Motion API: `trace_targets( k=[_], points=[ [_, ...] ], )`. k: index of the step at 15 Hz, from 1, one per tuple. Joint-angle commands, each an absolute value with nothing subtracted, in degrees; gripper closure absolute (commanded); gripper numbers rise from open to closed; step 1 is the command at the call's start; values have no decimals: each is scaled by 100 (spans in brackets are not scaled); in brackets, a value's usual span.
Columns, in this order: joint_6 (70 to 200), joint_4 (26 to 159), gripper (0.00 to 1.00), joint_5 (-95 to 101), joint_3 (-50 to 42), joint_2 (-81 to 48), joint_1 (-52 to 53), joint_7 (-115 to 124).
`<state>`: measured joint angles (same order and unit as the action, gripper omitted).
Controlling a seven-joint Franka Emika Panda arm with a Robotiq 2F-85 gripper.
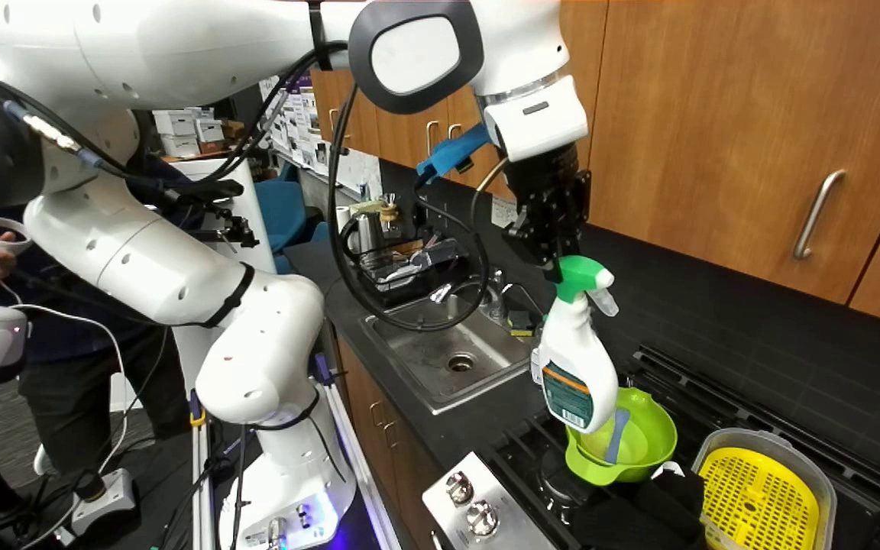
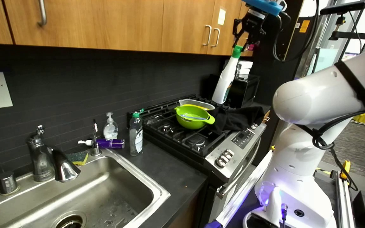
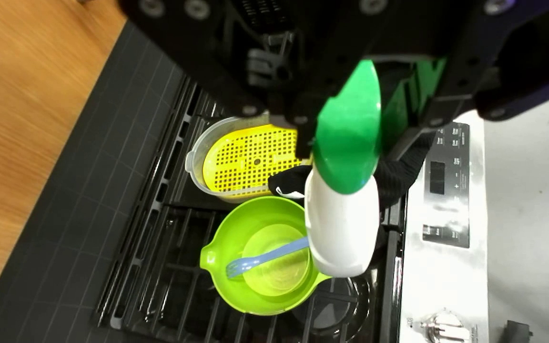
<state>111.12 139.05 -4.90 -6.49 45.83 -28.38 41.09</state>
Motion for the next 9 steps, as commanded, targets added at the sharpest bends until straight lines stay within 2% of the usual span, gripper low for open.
trace_targets(
  k=[1,7,8,9],
  points=[
    [11090,13884,61,-442,-696,4586,-2752,4150],
    [11080,13884,61,-444,-693,4600,-2741,4149],
    [11080,13884,86,-444,-693,4600,-2741,4149],
    [11102,13904,86,-412,-613,4575,-2738,4200]
  ],
)
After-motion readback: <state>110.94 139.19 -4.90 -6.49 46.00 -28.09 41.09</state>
